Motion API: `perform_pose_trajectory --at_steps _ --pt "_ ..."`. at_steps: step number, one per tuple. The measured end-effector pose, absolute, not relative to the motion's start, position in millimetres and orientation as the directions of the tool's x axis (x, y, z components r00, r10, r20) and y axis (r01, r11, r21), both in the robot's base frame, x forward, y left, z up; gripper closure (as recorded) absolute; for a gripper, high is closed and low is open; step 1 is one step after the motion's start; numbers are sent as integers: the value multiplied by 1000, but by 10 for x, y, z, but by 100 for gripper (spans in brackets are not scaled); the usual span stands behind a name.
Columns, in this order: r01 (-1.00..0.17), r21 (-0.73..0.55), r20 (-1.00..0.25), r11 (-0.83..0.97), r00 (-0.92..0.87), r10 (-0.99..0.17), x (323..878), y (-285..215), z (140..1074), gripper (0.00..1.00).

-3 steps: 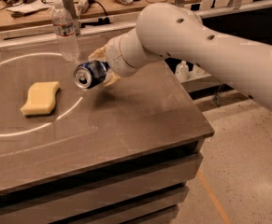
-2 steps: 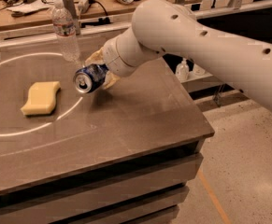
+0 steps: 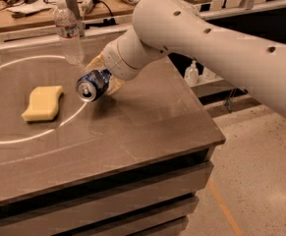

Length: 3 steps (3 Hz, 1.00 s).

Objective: Knock pepsi can over

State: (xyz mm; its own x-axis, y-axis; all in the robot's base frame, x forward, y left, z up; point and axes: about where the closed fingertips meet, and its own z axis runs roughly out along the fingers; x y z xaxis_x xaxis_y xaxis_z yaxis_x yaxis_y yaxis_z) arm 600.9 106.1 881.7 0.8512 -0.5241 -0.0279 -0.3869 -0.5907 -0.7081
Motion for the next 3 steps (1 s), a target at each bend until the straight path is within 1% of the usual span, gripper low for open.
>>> perform_pose_trajectory --at_steps 1,2,3 --pt "-383 -711 -23 -590 851 -525 6011 1074 8837 15" --pt "-395 -722 -43 -568 845 -533 6011 1067 8852 0" --pt "-413 -737 -81 -534 839 -538 6010 1066 8861 0"
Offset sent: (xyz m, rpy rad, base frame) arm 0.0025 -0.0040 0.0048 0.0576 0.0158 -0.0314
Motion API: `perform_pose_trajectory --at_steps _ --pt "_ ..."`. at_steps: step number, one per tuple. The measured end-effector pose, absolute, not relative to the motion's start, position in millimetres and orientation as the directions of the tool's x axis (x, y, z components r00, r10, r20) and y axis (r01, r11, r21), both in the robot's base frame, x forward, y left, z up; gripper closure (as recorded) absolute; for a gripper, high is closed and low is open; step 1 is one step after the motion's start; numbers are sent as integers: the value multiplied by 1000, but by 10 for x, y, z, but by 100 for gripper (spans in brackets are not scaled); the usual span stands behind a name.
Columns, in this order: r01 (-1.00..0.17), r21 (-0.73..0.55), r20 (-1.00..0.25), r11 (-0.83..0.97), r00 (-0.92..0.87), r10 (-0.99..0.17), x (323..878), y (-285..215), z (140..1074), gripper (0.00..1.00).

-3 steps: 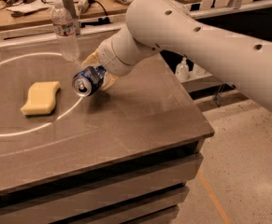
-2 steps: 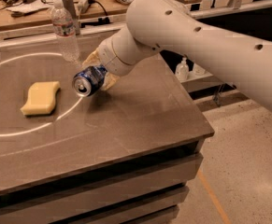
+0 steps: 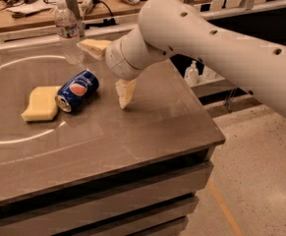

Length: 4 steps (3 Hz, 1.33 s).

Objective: Knock pepsi can over

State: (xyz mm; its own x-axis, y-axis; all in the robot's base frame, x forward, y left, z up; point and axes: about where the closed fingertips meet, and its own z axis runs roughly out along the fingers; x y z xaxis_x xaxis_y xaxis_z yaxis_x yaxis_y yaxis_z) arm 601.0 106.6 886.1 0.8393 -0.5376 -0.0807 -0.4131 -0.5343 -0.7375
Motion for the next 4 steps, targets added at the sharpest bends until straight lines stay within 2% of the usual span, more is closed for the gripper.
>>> perform_pose_trajectory --at_steps 3,4 --pt "-512 -829 -292 -227 741 -605 6134 889 9028 0" --pt "-523 -845 -338 -114 686 -644 6206 687 9172 0"
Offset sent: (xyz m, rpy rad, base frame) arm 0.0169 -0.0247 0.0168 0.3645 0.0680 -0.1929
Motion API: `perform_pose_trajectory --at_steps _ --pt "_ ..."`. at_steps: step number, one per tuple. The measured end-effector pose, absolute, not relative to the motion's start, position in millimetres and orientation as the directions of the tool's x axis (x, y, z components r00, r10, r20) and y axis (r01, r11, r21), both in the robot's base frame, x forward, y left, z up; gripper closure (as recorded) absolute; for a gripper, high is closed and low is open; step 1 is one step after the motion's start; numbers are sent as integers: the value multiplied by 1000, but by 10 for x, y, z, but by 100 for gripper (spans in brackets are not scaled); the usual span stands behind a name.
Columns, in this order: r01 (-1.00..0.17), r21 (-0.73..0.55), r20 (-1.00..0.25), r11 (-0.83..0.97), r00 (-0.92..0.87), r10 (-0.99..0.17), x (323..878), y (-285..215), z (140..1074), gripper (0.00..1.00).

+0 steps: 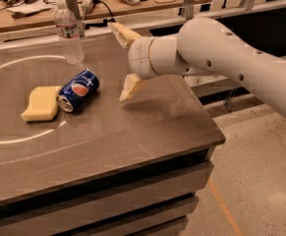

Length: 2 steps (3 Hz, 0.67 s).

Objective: Knock pepsi can over

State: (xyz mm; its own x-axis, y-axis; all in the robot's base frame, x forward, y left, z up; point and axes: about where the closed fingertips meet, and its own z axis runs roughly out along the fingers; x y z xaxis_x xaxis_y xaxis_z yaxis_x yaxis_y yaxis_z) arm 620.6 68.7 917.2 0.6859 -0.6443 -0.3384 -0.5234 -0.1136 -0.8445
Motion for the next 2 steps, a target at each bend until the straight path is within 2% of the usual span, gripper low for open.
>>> perform_pose_trajectory --at_steps 1,2 --pt "-539 -841 -415 49 583 -698 6315 485 9271 0" --pt "-535 -844 -412 49 586 -698 6323 489 9283 0"
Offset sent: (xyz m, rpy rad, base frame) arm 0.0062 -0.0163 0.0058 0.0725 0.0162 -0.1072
